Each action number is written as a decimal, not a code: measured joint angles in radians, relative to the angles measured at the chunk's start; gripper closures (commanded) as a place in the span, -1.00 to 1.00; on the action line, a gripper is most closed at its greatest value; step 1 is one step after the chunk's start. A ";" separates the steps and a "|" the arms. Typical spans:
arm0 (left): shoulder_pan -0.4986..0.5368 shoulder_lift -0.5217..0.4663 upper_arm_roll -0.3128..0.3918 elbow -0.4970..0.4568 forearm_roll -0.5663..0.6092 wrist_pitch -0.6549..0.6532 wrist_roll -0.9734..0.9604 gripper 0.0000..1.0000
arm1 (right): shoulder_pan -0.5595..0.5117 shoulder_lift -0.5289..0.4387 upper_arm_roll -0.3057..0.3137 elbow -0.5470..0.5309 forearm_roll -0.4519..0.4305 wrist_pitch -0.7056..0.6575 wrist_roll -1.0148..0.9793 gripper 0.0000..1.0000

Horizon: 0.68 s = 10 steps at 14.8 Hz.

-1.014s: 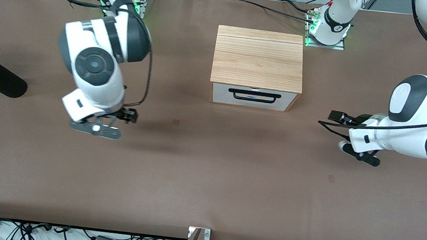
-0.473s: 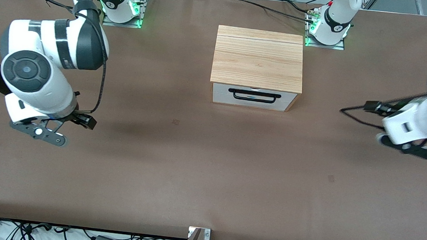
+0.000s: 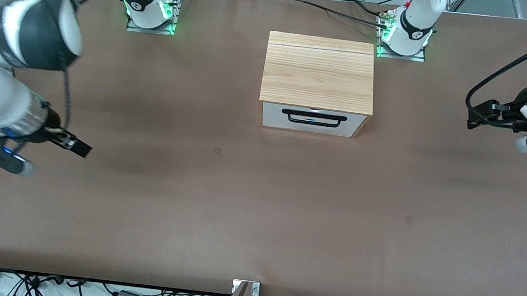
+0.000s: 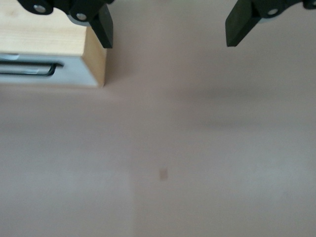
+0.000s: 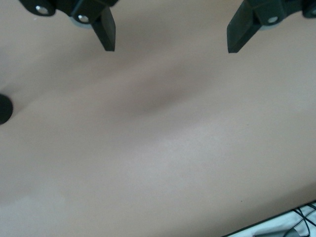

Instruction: Close drawer with both arms simultaneously

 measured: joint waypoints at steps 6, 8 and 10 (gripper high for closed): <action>-0.046 -0.119 0.073 -0.210 -0.027 0.115 0.048 -1.00 | -0.112 -0.324 0.021 -0.378 0.064 0.025 -0.159 -1.00; -0.048 -0.142 0.083 -0.228 -0.027 0.117 0.050 -1.00 | -0.150 -0.383 0.034 -0.447 0.069 0.048 -0.181 -1.00; -0.049 -0.173 0.086 -0.260 -0.027 0.128 0.053 -1.00 | -0.163 -0.399 0.044 -0.482 0.071 0.110 -0.181 -1.00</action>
